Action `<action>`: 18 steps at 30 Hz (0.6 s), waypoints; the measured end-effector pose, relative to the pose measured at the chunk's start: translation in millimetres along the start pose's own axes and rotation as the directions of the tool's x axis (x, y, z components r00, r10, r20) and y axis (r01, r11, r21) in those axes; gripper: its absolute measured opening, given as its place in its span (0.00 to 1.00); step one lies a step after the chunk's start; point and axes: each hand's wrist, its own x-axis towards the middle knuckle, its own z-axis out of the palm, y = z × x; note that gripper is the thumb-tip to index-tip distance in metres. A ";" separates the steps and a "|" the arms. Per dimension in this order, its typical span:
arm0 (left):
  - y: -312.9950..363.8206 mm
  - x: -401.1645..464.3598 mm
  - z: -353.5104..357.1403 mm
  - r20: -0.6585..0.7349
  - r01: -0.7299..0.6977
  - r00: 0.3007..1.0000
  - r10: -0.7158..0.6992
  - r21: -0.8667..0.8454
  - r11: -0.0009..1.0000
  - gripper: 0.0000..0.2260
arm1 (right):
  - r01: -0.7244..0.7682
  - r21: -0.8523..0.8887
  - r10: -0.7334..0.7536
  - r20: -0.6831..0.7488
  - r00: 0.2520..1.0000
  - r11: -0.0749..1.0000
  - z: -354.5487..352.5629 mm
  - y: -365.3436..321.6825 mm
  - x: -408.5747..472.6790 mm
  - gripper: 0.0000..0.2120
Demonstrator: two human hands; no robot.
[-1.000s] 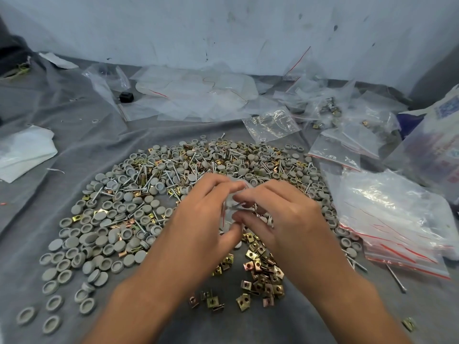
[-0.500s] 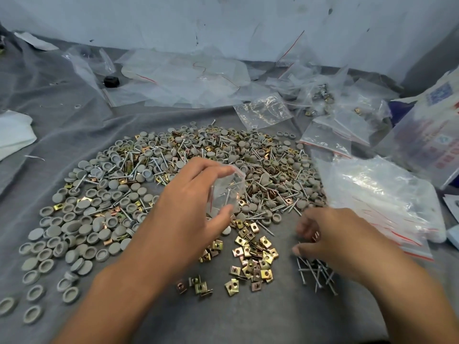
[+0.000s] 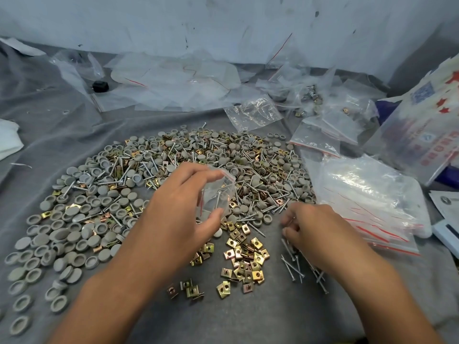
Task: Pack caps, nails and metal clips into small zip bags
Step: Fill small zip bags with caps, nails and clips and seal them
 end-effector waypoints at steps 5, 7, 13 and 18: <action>1.0 -0.8 -2.0 0.004 0.015 1.000 -0.015 -0.013 1.000 0.26 | 0.056 0.134 -0.050 -0.051 0.997 0.989 0.9 9.9 9.3 0.05; 0.3 -1.4 -2.5 -0.003 0.018 1.000 -0.018 -0.014 1.000 0.25 | 0.100 0.208 -0.082 -0.094 0.992 0.973 -3.6 12.4 9.5 0.08; 0.2 -1.2 -3.9 -0.004 0.015 1.000 -0.015 -0.013 1.000 0.25 | 0.138 0.291 -0.121 -0.074 0.990 0.947 -15.1 17.5 2.3 0.13; 2.4 0.5 -4.7 -0.006 0.011 1.000 -0.011 -0.011 1.000 0.25 | 0.190 0.194 -0.203 0.046 0.978 0.962 -10.5 11.5 -8.6 0.08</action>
